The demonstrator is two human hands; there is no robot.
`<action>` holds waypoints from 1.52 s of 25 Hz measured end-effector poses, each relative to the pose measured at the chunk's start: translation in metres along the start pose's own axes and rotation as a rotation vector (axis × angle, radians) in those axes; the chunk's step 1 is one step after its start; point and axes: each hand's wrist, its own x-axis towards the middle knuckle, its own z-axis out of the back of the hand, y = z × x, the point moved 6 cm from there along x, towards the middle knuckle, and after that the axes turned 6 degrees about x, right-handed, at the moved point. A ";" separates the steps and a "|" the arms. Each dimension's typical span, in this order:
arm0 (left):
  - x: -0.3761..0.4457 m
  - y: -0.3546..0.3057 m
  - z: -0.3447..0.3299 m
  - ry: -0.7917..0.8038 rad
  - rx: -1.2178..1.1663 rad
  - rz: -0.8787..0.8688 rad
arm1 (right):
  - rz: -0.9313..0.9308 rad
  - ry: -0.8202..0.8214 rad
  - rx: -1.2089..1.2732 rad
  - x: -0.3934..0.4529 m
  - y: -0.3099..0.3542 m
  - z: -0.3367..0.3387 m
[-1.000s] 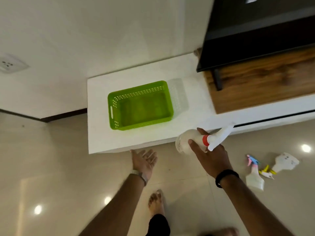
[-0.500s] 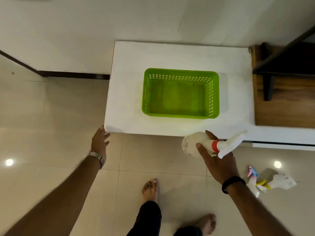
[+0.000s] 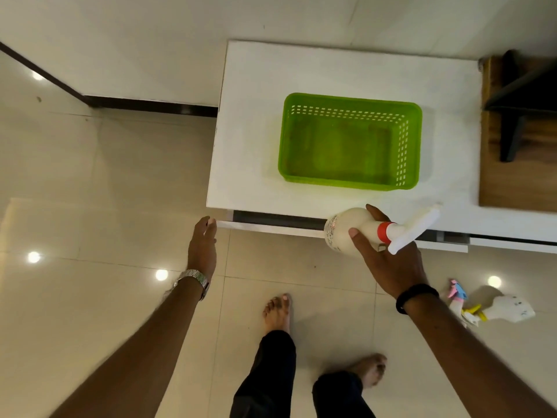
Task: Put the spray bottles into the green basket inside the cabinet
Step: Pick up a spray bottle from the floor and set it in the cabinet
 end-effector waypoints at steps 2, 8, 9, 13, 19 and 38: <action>-0.014 0.009 0.010 0.008 0.115 -0.041 | -0.002 0.007 -0.003 -0.007 -0.004 -0.005; -0.054 0.050 0.034 -0.060 0.398 -0.118 | -0.033 0.057 -0.043 -0.033 -0.025 -0.021; -0.056 0.060 0.038 -0.063 0.428 -0.110 | -0.032 0.069 -0.050 -0.038 -0.029 -0.026; -0.067 0.099 0.053 -0.048 0.480 -0.049 | -0.050 0.124 -0.084 -0.054 -0.049 -0.051; -0.094 0.137 0.057 0.075 0.539 -0.073 | -0.106 0.273 -0.162 -0.079 -0.084 -0.113; -0.105 0.143 0.036 0.285 0.721 -0.436 | 0.023 0.617 -0.231 -0.068 -0.159 -0.316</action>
